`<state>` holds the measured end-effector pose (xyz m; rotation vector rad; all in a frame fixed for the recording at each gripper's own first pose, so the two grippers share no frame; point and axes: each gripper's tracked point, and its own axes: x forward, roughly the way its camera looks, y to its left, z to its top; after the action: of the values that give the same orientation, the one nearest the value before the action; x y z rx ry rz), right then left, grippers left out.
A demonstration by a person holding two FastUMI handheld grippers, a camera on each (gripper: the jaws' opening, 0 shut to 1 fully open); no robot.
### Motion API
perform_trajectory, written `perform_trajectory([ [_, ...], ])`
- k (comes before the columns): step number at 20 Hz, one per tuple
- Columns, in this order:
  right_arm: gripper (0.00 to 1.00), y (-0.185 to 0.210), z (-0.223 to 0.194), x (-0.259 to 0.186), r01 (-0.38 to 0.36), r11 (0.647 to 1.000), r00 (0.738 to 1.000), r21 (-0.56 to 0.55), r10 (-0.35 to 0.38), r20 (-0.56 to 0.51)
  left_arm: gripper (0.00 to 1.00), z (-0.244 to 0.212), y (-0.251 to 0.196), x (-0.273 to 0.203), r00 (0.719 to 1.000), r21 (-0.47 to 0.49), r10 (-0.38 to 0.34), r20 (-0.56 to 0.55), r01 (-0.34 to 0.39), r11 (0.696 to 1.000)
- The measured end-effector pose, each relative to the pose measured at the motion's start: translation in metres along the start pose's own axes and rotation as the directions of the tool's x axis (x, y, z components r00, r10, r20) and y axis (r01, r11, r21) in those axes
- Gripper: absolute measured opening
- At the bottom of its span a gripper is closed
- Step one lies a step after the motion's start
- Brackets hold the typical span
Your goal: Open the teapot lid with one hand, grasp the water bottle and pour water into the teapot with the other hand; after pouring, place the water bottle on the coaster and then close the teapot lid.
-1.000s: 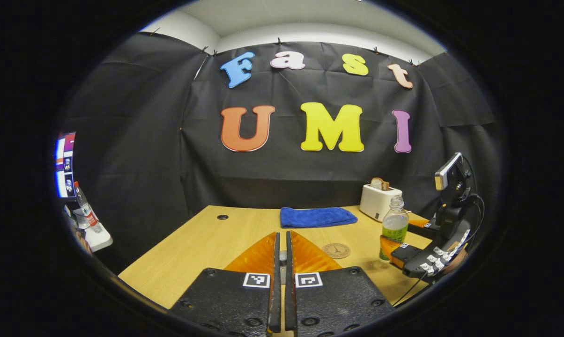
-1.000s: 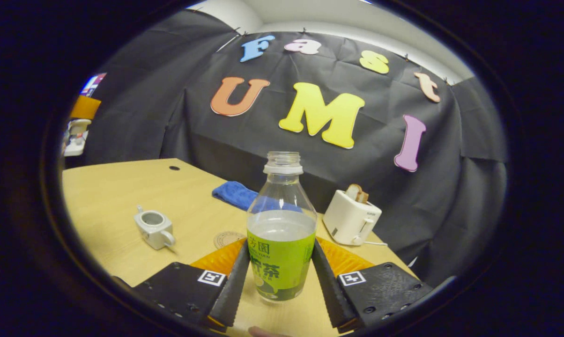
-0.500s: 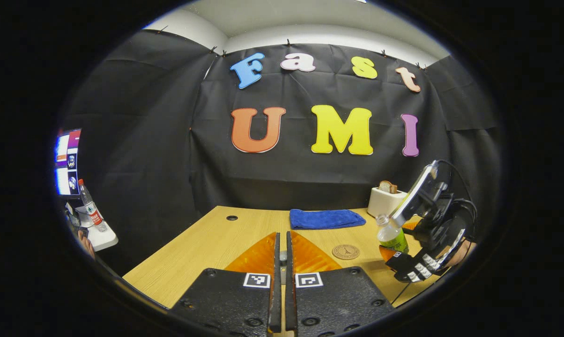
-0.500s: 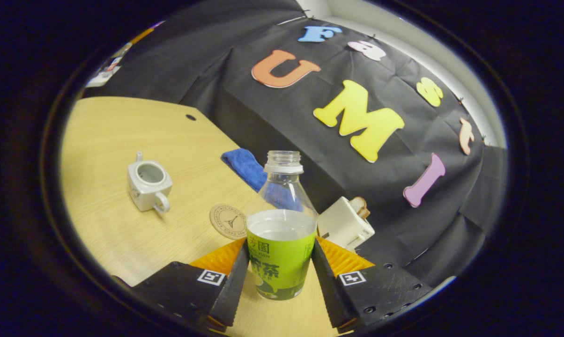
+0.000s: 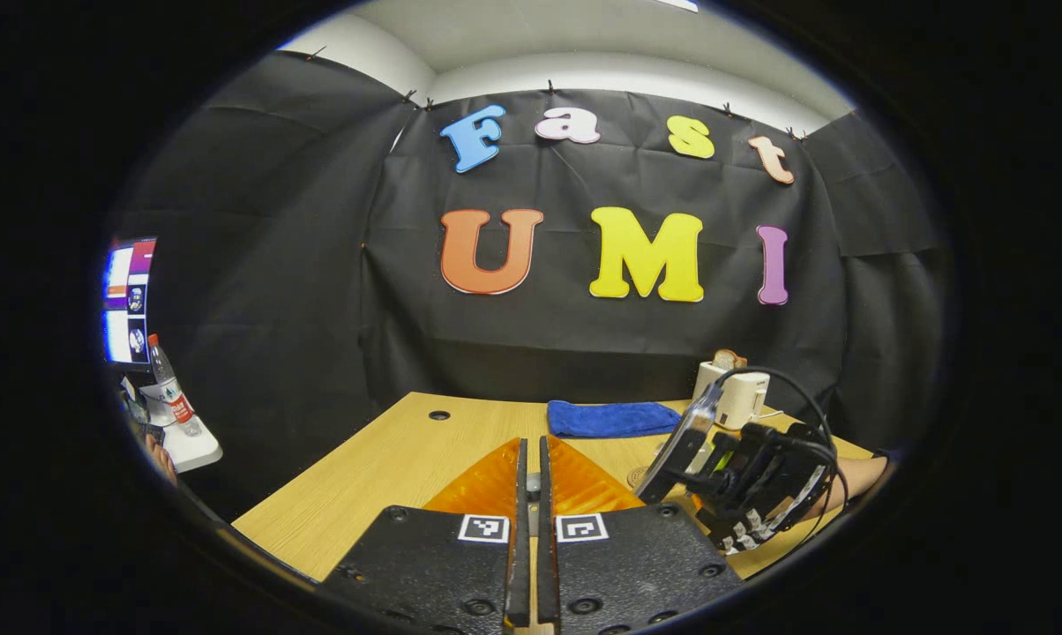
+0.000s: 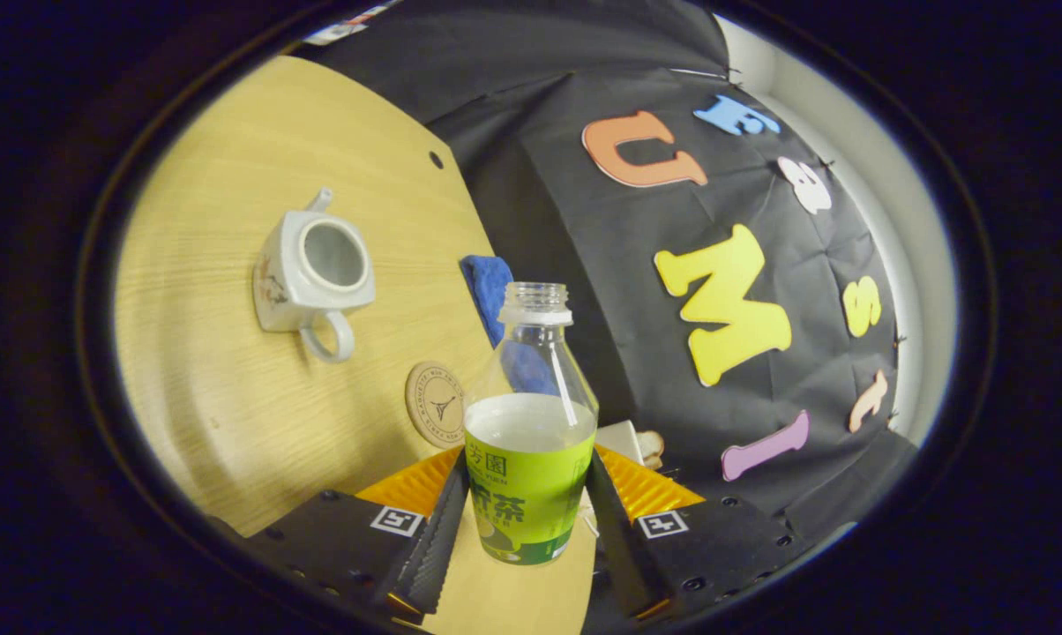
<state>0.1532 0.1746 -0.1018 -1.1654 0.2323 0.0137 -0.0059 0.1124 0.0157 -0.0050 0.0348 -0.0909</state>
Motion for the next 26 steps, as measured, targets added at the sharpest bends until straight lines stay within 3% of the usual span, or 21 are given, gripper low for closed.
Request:
perform_trajectory([
  [5,0.71,0.006,0.017,0.002,0.068,0.970,0.997,-0.232,-0.058,0.052,0.05,-0.003,0.007,0.002,1.000,-0.014,-0.007,-0.003,0.007,1.000],
  [7,0.75,0.005,0.027,0.000,0.116,0.942,0.992,-0.314,-0.093,0.089,0.06,-0.004,0.010,0.002,1.000,-0.015,-0.007,-0.005,0.007,1.000],
  [11,0.72,0.007,0.039,-0.001,0.174,0.883,0.982,-0.435,-0.124,0.141,0.05,-0.005,0.012,0.004,1.000,-0.016,-0.011,-0.009,0.010,1.000],
  [16,0.73,0.003,0.048,-0.007,0.239,0.820,0.969,-0.520,-0.169,0.180,0.05,-0.009,0.015,0.004,1.000,-0.020,-0.015,-0.017,0.015,1.000],
  [20,0.73,-0.001,0.050,-0.006,0.246,0.772,0.969,-0.586,-0.174,0.177,0.06,-0.010,0.016,0.003,1.000,-0.018,-0.024,-0.018,0.023,1.000],
  [23,0.75,-0.004,0.055,-0.009,0.285,0.710,0.958,-0.644,-0.191,0.214,0.05,-0.013,0.018,0.005,1.000,-0.012,-0.017,-0.026,0.017,1.000],
  [26,0.75,-0.011,0.057,-0.007,0.307,0.700,0.951,-0.645,-0.209,0.226,0.05,-0.015,0.022,0.006,0.999,-0.014,-0.009,-0.033,0.009,1.000],
])
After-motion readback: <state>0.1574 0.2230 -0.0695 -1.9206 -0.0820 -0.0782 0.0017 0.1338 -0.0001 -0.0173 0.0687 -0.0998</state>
